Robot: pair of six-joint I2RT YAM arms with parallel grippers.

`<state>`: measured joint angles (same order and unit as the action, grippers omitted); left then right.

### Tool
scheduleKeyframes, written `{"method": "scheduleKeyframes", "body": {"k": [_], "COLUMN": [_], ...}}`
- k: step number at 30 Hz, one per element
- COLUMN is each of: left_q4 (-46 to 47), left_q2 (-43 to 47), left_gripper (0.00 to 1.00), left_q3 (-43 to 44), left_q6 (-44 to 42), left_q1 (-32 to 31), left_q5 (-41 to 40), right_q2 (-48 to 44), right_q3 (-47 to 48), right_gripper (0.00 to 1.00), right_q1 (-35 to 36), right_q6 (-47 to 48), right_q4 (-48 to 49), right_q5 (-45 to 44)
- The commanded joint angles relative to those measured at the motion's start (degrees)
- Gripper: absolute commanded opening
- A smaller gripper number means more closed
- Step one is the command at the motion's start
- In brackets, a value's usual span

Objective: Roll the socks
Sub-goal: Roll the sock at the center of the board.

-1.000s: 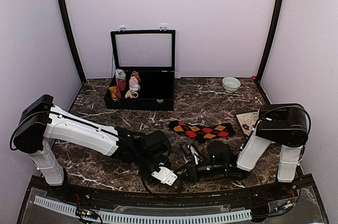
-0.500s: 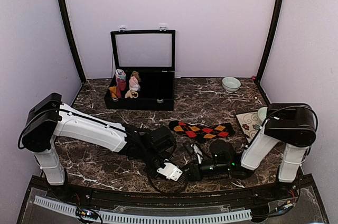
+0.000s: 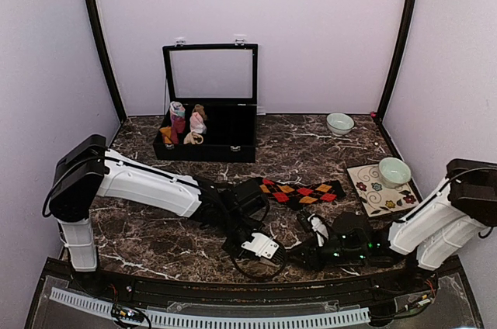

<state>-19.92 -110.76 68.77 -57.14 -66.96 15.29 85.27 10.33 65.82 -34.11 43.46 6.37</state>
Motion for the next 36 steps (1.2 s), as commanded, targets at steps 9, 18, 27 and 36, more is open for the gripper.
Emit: {"method": "scheduleKeyframes", "body": {"k": [9, 18, 27, 36], "left_q4": [-24.2, -34.1, -36.3, -39.4], "left_q2": [-15.5, -22.7, -24.5, -26.7], "left_gripper": [0.19, 0.13, 0.13, 0.12], "left_q3": [8.3, 16.4, 17.3, 19.3], "left_q6": [3.2, 3.3, 1.8, -0.1], "left_q1": [3.6, 7.5, 7.9, 7.9], "left_q5": [6.1, 13.0, 14.0, 14.2], "right_q2": [-18.5, -7.6, 2.7, 8.1], "right_q3": [0.5, 16.4, 23.2, 23.9], "right_gripper": [0.41, 0.44, 0.44, 0.45], "right_q1": [14.1, 21.2, 21.2, 20.6], "right_q6": [13.9, 28.1, 39.2, 43.2], "right_q4": [-21.2, -32.3, -31.4, -27.3], "right_q5": [-20.8, -26.5, -28.2, -32.5]}}
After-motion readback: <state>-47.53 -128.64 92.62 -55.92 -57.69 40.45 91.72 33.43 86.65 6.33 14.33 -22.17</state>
